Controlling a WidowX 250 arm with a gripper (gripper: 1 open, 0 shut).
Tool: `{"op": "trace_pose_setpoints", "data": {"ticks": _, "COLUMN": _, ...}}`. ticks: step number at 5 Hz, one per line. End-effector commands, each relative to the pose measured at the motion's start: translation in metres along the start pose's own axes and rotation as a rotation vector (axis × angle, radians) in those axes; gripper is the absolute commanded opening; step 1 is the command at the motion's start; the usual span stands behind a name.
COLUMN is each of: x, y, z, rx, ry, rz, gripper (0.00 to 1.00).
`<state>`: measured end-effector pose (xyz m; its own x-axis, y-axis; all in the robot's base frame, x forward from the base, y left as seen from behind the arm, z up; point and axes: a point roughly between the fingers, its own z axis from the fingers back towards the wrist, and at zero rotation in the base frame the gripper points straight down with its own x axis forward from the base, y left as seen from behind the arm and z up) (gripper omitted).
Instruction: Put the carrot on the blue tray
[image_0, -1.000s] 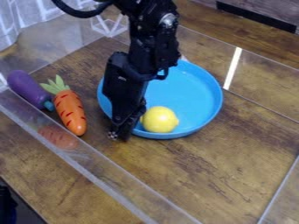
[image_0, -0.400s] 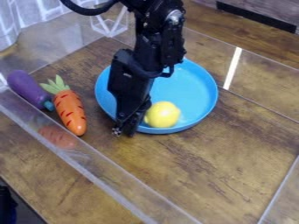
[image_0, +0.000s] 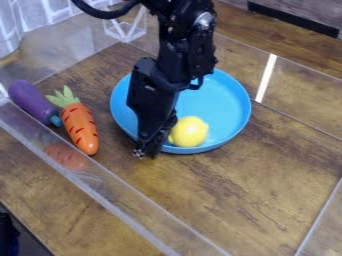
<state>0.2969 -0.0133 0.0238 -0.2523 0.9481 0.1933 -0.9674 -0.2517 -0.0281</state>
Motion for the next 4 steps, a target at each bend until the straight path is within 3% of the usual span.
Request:
{"op": "trace_pose_setpoints", "data": {"ticks": 1, "x": -0.024, "y": 0.002, "z": 0.001, "rx": -0.019, "ry": 0.011, "rz": -0.058, "gripper": 0.00}}
{"op": "trace_pose_setpoints", "data": {"ticks": 4, "x": -0.059, "y": 0.002, "z": -0.001, "rx": -0.024, "ry": 0.015, "rz": -0.115, "gripper": 0.00}}
